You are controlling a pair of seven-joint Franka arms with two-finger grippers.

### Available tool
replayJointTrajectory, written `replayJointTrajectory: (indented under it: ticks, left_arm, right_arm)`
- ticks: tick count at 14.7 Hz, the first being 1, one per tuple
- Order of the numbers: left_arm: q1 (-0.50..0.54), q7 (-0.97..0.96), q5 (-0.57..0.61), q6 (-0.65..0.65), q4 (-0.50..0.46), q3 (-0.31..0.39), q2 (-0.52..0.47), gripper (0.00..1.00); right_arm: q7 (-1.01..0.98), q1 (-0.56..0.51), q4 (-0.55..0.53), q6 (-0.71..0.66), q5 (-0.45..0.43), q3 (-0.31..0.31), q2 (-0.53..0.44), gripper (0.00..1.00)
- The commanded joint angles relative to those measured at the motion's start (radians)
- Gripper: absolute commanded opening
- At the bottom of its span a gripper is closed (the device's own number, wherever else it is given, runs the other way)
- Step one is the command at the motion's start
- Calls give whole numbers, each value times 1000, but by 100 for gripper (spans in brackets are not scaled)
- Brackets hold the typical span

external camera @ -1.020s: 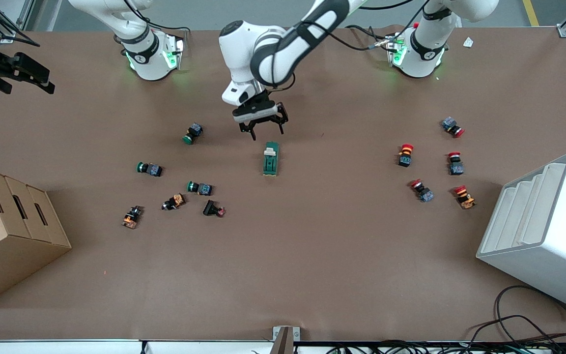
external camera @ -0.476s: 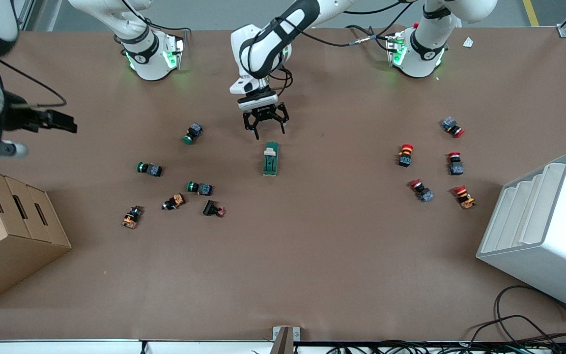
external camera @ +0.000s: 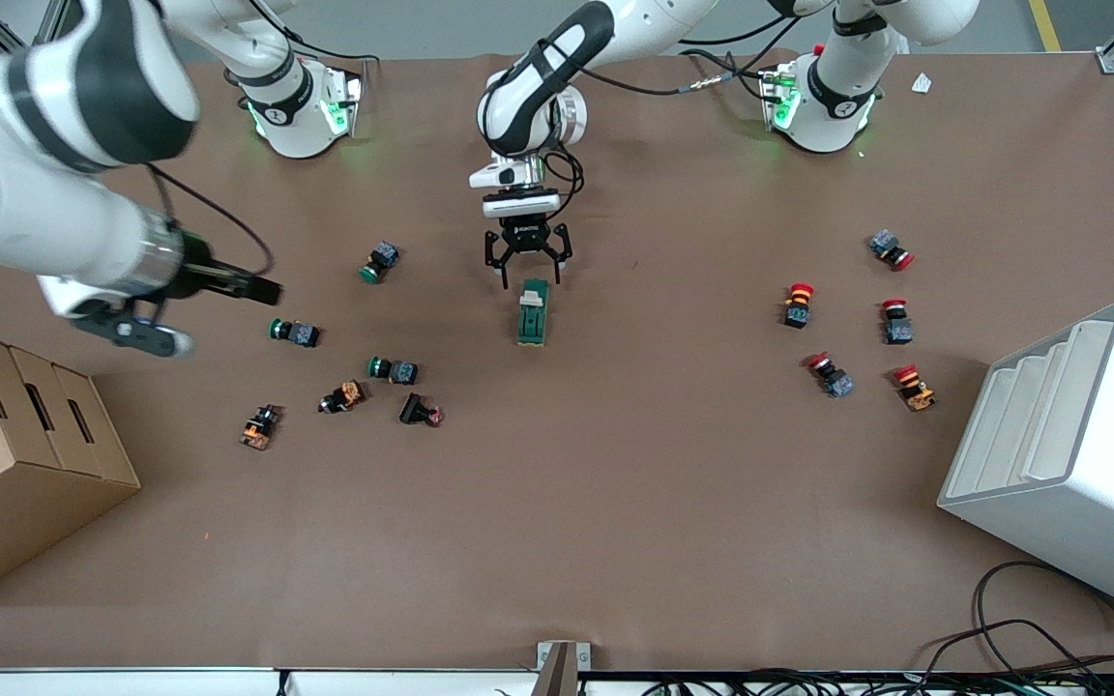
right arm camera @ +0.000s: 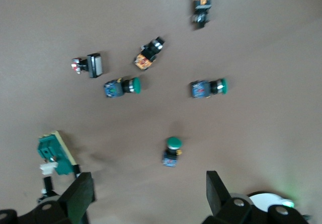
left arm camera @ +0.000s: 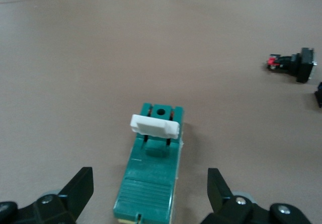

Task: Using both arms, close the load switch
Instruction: 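Lower the left gripper to the switch while the right gripper approaches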

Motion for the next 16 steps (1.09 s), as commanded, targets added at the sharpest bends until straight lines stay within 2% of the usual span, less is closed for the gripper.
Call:
replayJointTrajectory:
  ticks: [1, 6, 9, 16]
  left_arm:
    - [3, -73, 101, 10, -2, 5, 26, 100]
    - [3, -122, 145, -1, -42, 8, 39, 100]
    - [3, -122, 145, -1, -68, 8, 32, 100]
    - [2, -116, 149, -4, -62, 12, 37, 100]
  right_arm:
    - [195, 105, -72, 110, 42, -7, 20, 100]
    - [470, 301, -213, 430, 137, -8, 83, 100]
    - [626, 416, -251, 602, 146, -7, 156, 100]
    - [739, 535, -280, 723, 148, -5, 232, 100]
